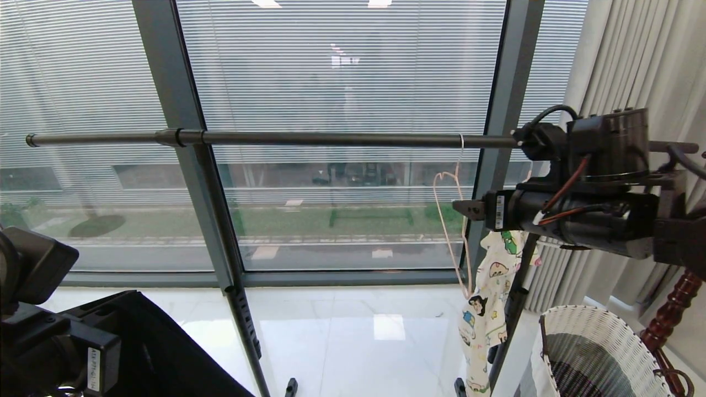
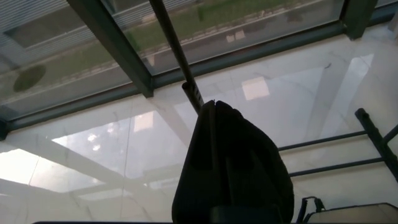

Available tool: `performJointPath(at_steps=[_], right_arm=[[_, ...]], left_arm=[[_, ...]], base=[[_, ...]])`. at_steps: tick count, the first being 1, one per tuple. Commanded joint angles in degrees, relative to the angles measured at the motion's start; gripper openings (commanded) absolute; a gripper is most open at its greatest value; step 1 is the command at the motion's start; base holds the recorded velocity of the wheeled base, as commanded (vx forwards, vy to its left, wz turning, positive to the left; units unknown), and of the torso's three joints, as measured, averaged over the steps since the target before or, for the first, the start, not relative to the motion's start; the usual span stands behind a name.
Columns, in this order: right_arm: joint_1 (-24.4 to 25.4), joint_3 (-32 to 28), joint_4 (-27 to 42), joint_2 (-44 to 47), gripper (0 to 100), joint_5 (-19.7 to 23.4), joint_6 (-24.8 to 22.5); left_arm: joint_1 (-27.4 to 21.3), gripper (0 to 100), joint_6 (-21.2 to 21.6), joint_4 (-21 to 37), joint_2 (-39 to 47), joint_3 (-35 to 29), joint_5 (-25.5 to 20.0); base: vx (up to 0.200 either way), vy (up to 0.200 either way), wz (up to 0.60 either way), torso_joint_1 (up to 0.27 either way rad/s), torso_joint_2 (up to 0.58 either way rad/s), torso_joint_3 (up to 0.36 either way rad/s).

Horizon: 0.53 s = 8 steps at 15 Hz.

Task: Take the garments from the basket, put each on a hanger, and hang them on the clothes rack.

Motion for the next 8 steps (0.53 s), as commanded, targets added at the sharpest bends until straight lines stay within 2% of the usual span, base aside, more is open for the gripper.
performJointPath(at_steps=[1, 8], right_arm=[[2.17, -3.50, 0.16, 7.55, 100, -2.58, 2.57], [1.20, -6.84, 3.68, 11.59, 100, -3.81, 7.22]], left_arm=[[0.05, 0, 0.01, -0.01, 0.11, 0.08, 0.01], [0.05, 0, 0.01, 0.07, 0.55, 0.61, 0.01]], base=[[0.000, 0.000, 0.00, 0.000, 0.00, 0.000], [0.000, 0.000, 0.00, 0.000, 0.00, 0.000]])
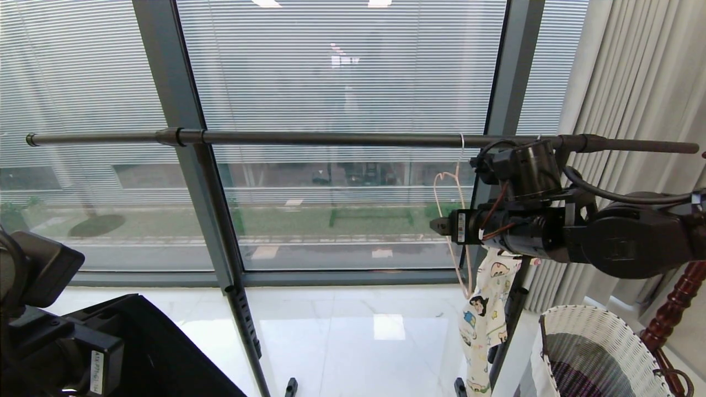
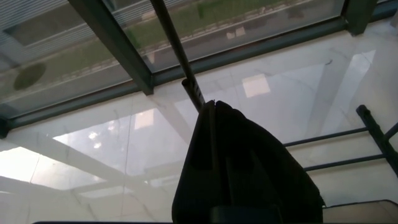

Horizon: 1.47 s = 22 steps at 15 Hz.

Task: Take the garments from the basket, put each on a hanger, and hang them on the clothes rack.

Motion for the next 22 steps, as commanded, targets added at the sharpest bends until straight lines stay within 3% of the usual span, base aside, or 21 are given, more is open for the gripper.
performJointPath(at_steps=[1, 6, 22], right_arm=[[-0.15, -3.37, 0.54, 3.14, 100, -1.20, 1.42], [-0.06, -10.14, 9.41, 5.78, 100, -4.28, 3.70], [2.75, -9.70, 11.52, 6.39, 100, -6.39, 7.31]], left_arm=[[-0.05, 0, 0.01, -0.01, 0.34, 0.06, 0.01], [-0.05, 0, 0.01, -0.01, 0.51, 0.06, 0.01], [-0.05, 0, 0.01, -0.01, 0.25, 0.14, 0.01]], base=[[0.000, 0.000, 0.00, 0.000, 0.00, 0.000], [0.000, 0.000, 0.00, 0.000, 0.00, 0.000], [0.000, 0.000, 0.00, 0.000, 0.00, 0.000]])
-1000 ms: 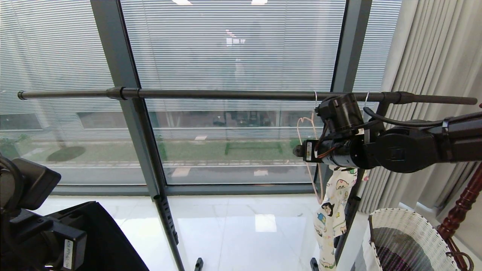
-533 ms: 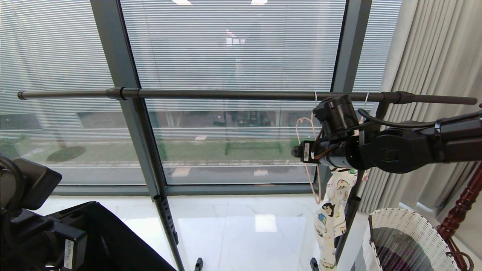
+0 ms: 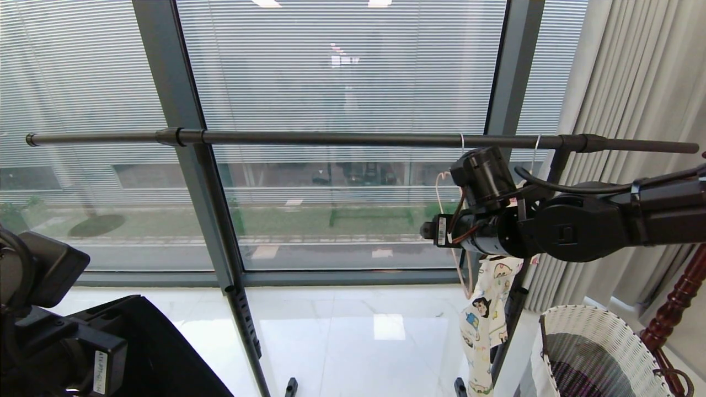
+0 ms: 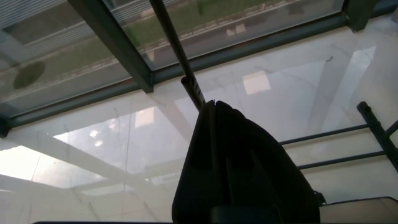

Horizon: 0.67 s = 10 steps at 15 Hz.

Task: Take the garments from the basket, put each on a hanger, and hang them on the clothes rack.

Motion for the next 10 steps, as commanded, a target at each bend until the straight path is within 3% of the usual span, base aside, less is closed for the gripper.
performJointPath(at_steps=[1, 5, 6, 10], right_arm=[[0.12, 0.81, 0.09, -0.20, 100, -0.21, 0.17], [0.12, 0.99, -0.26, 0.24, 100, -1.44, 0.43], [0.12, 0.90, -0.35, 0.32, 0, -1.80, 0.34], [-0.15, 0.64, -0.35, 0.24, 0, -2.15, 0.34]], left_arm=[[-0.02, 0, -0.01, -0.01, -0.06, 0.08, 0.03], [-0.02, 0, 0.07, -0.01, -0.14, 0.00, 0.03], [-0.02, 0, 0.07, -0.01, -0.14, 0.08, 0.03], [-0.02, 0, 0.16, -0.01, -0.14, 0.26, 0.03]], base=[[0.000, 0.000, 0.00, 0.000, 0.00, 0.000], [0.000, 0.000, 0.00, 0.000, 0.00, 0.000], [0.000, 0.000, 0.00, 0.000, 0.00, 0.000], [0.000, 0.000, 0.00, 0.000, 0.00, 0.000]])
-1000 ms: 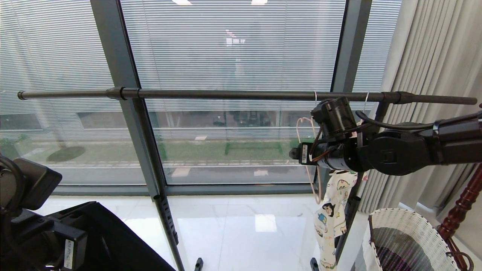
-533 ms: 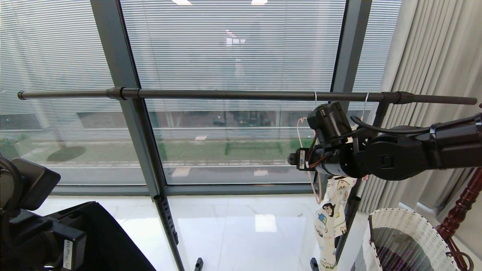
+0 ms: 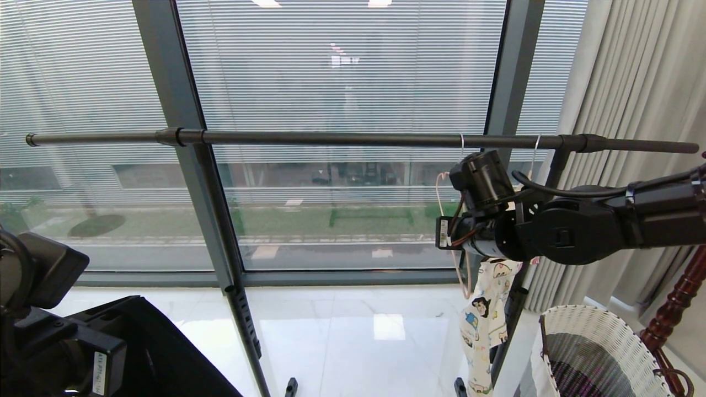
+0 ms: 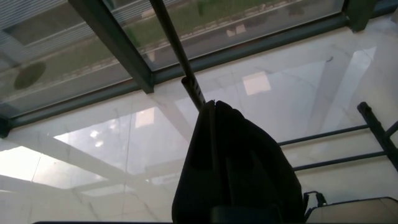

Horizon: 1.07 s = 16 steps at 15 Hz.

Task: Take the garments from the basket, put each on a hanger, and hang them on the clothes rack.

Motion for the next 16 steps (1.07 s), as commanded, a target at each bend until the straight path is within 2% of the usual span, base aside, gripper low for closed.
performJointPath(at_steps=[1, 6, 10, 12, 16], right_arm=[[-0.10, -0.03, -0.02, -0.24, 0, -0.01, -0.03], [-0.19, 0.06, -0.02, -0.33, 0, -1.77, -0.03], [0.43, 0.41, -0.20, -2.26, 0, -5.46, -0.30], [1.13, 0.58, -2.13, -3.93, 0, -5.64, -0.91], [3.77, 5.33, -2.66, -8.42, 0, -5.64, -3.37]], left_arm=[[0.00, 0, 0.02, -0.01, -0.02, 0.18, 0.03], [0.00, 0, 0.10, -0.01, -0.02, 0.26, 0.03], [0.00, 0, 0.10, -0.01, -0.11, 0.26, 0.03], [0.00, 0, 0.10, -0.01, -0.11, 0.26, 0.03], [0.00, 0, 0.28, -0.10, -0.11, -0.09, 0.03]], base=[[0.000, 0.000, 0.00, 0.000, 0.00, 0.000], [0.000, 0.000, 0.00, 0.000, 0.00, 0.000], [0.000, 0.000, 0.00, 0.000, 0.00, 0.000], [0.000, 0.000, 0.00, 0.000, 0.00, 0.000], [0.000, 0.000, 0.00, 0.000, 0.00, 0.000]])
